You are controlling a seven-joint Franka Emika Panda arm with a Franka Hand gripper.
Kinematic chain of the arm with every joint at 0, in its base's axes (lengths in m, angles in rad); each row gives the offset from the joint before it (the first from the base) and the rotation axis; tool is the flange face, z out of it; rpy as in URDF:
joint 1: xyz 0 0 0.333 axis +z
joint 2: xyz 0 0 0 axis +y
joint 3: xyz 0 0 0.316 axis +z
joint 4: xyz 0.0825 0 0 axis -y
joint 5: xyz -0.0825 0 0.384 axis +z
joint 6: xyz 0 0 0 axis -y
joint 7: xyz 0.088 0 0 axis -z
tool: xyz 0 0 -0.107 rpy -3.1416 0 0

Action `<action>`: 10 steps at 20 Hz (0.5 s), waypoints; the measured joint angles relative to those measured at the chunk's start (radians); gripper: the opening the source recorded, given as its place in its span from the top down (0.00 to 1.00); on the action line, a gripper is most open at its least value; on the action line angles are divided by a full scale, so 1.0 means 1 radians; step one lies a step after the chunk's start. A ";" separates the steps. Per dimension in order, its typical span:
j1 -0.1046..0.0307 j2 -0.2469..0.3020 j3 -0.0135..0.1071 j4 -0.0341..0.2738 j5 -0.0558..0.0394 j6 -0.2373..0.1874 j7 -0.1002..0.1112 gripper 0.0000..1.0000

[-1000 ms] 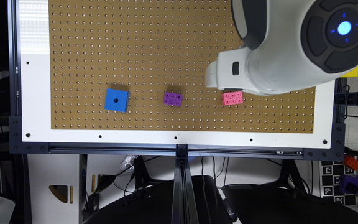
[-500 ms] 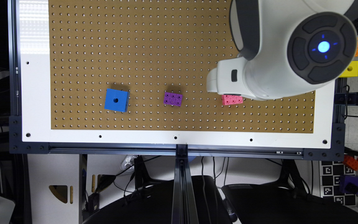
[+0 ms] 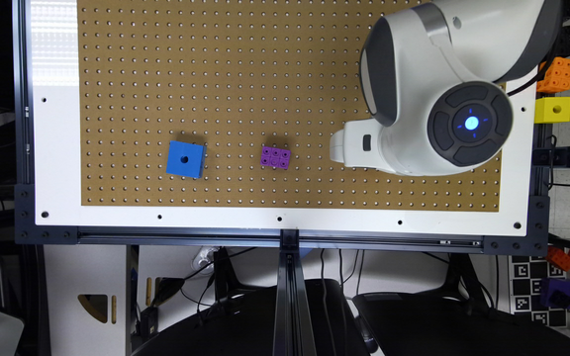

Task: Pick up pink block.

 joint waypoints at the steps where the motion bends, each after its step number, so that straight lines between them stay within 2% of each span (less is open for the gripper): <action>1: 0.000 0.011 0.000 0.000 0.0000 0.009 0.000 0.00; 6: 0.000 0.049 0.000 0.001 0.0000 0.040 0.000 0.00; 9: 0.000 0.097 0.000 0.005 -0.0016 0.091 0.001 0.00; 10: 0.001 0.094 0.000 0.007 -0.0017 0.088 0.001 0.00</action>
